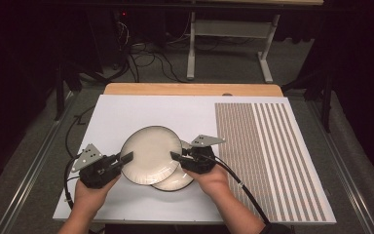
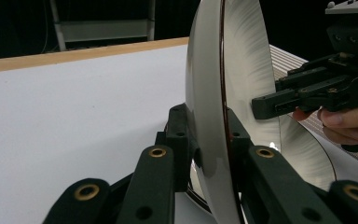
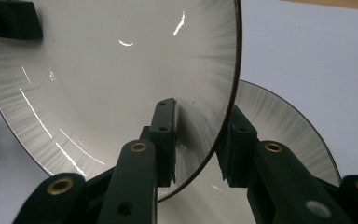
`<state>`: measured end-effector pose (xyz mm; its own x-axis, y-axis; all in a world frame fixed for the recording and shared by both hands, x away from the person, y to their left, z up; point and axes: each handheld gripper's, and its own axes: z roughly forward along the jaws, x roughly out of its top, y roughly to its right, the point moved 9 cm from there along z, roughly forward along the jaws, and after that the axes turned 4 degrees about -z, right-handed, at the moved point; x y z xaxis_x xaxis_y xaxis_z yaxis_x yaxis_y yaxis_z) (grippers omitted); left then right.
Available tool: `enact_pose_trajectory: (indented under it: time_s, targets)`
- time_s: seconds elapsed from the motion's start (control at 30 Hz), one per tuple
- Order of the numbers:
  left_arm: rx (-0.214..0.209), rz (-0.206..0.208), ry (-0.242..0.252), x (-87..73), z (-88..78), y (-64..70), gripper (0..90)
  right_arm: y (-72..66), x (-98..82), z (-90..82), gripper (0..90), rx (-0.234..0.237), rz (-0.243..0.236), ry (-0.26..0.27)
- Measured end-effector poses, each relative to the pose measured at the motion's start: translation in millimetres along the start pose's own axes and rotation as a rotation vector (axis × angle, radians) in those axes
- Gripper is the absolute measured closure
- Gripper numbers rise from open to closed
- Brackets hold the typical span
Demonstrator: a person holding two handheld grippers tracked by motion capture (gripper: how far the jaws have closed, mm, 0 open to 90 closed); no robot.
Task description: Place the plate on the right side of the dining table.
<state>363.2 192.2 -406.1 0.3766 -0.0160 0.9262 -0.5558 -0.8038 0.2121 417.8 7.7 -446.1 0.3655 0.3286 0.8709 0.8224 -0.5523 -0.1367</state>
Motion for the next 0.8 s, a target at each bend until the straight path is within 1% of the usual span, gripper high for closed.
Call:
enact_pose_trajectory:
  time_s: [0.07,0.1,0.13,0.17,0.23,0.27,0.3,0.37,0.43,0.47,0.5,0.57,0.6,0.63,0.67,0.7,0.73,0.77,0.8]
  targets:
    - [-0.002,-0.003,-0.003,-0.4,-0.4,-0.4,78.6,0.1,0.1,0.1,73.1,0.004,0.005,0.002]
    - [-0.006,-0.016,-0.002,-0.5,-0.7,-0.5,78.7,0.7,0.7,-0.6,75.0,0.019,0.025,0.005]
    - [-0.006,-0.016,-0.002,-0.5,-0.7,-0.5,78.9,0.7,0.8,-1.0,75.3,0.023,0.031,0.005]
    - [-0.008,-0.031,-0.001,-0.8,-0.4,-0.5,79.0,1.0,1.1,-1.4,75.7,0.024,0.027,0.006]
    - [-0.008,-0.039,0.0,-0.5,-0.5,0.1,79.3,1.5,1.3,-2.0,77.0,0.032,0.044,0.007]
    - [-0.008,-0.039,0.0,-0.5,-0.5,0.1,79.4,1.5,1.3,-2.0,77.0,0.032,0.044,0.007]
    - [-0.012,-0.05,0.0,0.1,-1.1,1.0,79.8,1.7,1.4,-3.8,79.1,0.045,0.077,0.004]
    - [-0.016,-0.082,-0.002,0.6,-1.5,1.7,80.4,2.1,2.5,-6.1,80.6,0.057,0.094,0.011]
    - [-0.018,-0.083,0.002,1.1,-3.0,3.5,80.7,1.2,3.6,-8.5,82.0,0.058,0.093,0.02]
    - [-0.018,-0.083,0.002,1.1,-3.0,3.5,80.9,0.5,4.2,-11.3,83.3,0.065,0.106,0.026]
    - [-0.022,-0.074,0.002,1.2,-3.8,5.2,81.0,0.1,5.4,-13.7,83.6,0.063,0.104,0.033]
    - [-0.029,-0.079,0.003,1.9,-3.6,6.7,81.0,-0.8,8.3,-18.4,84.2,0.05,0.079,0.04]
    - [-0.029,-0.079,0.003,1.9,-3.6,6.7,81.1,-0.8,8.3,-18.4,84.2,0.05,0.079,0.04]
    - [-0.035,-0.075,0.002,3.7,-3.3,9.7,81.0,-0.6,10.9,-22.9,84.4,0.043,0.062,0.046]
    - [-0.035,-0.075,0.002,3.7,-3.3,9.7,81.0,-0.6,10.9,-22.9,84.4,0.043,0.062,0.046]
    - [-0.039,-0.086,-0.002,5.9,-1.9,13.6,80.9,-0.2,13.0,-28.7,84.5,0.034,0.052,0.051]
    - [-0.039,-0.086,-0.002,5.9,-1.9,13.6,80.9,0.2,13.7,-31.4,84.5,0.03,0.05,0.051]
    - [-0.046,-0.067,-0.003,9.5,0.4,20.0,80.9,1.5,14.4,-36.6,84.7,0.024,0.04,0.053]
    - [-0.046,-0.067,-0.003,9.5,0.4,20.0,80.9,1.5,14.4,-36.6,84.7,0.024,0.04,0.053]
